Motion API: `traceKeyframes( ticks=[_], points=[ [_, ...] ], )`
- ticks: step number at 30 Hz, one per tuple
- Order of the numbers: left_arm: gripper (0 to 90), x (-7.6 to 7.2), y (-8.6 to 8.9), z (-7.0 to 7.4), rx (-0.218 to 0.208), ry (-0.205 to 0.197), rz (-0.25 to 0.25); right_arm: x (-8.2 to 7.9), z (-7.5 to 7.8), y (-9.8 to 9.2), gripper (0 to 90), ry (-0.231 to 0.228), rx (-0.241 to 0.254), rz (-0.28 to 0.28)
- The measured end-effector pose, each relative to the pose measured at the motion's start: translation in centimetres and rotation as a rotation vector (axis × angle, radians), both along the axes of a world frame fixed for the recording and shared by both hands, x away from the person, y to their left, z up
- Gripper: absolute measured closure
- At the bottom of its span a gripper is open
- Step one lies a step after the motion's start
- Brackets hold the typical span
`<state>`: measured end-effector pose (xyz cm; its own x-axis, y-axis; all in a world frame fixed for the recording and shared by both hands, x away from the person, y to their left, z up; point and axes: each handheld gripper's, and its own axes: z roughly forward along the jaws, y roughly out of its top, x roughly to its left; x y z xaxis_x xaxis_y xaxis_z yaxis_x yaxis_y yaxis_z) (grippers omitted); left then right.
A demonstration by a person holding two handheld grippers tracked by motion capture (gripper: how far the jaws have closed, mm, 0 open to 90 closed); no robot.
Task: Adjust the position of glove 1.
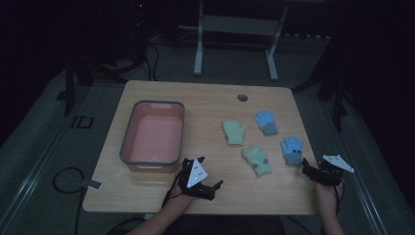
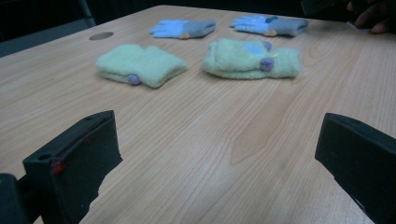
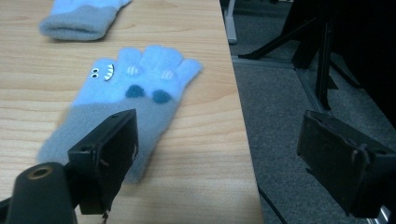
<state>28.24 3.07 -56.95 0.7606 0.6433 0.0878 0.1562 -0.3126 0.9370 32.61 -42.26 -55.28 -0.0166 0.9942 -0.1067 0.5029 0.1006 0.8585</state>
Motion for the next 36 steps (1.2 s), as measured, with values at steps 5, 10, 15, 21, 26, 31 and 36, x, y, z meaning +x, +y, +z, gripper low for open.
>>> traceKeyframes(
  ticks=[5, 10, 15, 21, 26, 31, 36],
  points=[
    [0.1, 0.0, -0.1, 0.0, 0.004, -0.002, 0.009, 0.2, 0.0, -0.1, 12.0, 0.023, 0.006, 0.003],
    [0.1, 0.0, 0.1, 0.0, -0.009, -0.006, 0.010, 0.3, -0.1, 0.3, 11.5, 0.036, -0.028, 0.022],
    [0.1, 0.0, 0.2, 0.0, -0.012, -0.002, -0.004, 0.5, 0.2, 0.3, 11.2, 0.054, -0.020, 0.034],
    [0.1, 0.0, 0.2, 0.0, -0.015, -0.002, -0.001, 0.6, 1.4, -0.6, 11.3, 0.073, 0.028, 0.022],
    [0.1, -0.1, 0.1, 0.0, -0.008, -0.011, 0.001, 1.0, 2.1, -1.1, 13.5, 0.157, 0.098, 0.074],
    [0.1, -0.1, 0.0, 0.0, 0.004, -0.016, 0.002, 1.6, 2.6, -0.4, 13.1, 0.189, 0.093, 0.085],
    [0.1, -0.1, 0.0, 0.0, 0.005, -0.014, 0.003, 2.0, 3.1, 0.3, 11.6, 0.199, 0.103, 0.125]
  ],
)
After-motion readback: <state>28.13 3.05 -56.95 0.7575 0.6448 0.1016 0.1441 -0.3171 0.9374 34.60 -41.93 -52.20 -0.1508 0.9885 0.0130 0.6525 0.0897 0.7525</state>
